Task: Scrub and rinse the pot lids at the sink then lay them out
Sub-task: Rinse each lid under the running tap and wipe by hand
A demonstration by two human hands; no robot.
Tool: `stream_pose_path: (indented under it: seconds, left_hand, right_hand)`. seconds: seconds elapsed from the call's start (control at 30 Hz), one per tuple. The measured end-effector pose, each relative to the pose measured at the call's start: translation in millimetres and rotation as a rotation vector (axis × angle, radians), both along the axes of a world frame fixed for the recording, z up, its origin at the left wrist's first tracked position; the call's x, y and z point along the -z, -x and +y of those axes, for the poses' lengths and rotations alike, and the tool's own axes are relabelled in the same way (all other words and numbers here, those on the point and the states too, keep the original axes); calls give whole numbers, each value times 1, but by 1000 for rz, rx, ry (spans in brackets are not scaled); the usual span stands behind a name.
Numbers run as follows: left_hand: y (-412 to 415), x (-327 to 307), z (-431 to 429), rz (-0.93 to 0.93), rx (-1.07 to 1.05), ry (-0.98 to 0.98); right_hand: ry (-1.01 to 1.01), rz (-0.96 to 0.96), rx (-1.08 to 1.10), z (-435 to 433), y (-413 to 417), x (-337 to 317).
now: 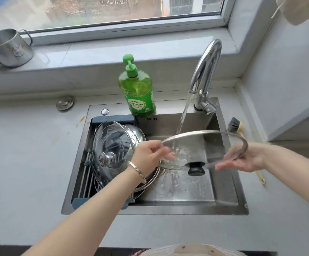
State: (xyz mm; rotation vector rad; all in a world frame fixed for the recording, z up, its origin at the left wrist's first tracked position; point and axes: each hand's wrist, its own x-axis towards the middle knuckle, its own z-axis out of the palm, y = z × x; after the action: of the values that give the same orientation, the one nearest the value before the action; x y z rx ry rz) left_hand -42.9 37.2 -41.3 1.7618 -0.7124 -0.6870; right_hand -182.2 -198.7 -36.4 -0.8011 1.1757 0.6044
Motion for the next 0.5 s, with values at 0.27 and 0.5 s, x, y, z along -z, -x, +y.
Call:
stream_pose_path:
  seconds: [0.27, 0.5]
  left_hand:
    - [-47, -4, 48, 275, -430, 53]
    - [-119, 9, 104, 207, -763, -143]
  right_hand:
    - [296, -325, -363, 45, -42, -32]
    - [834, -556, -629, 126, -100, -36]
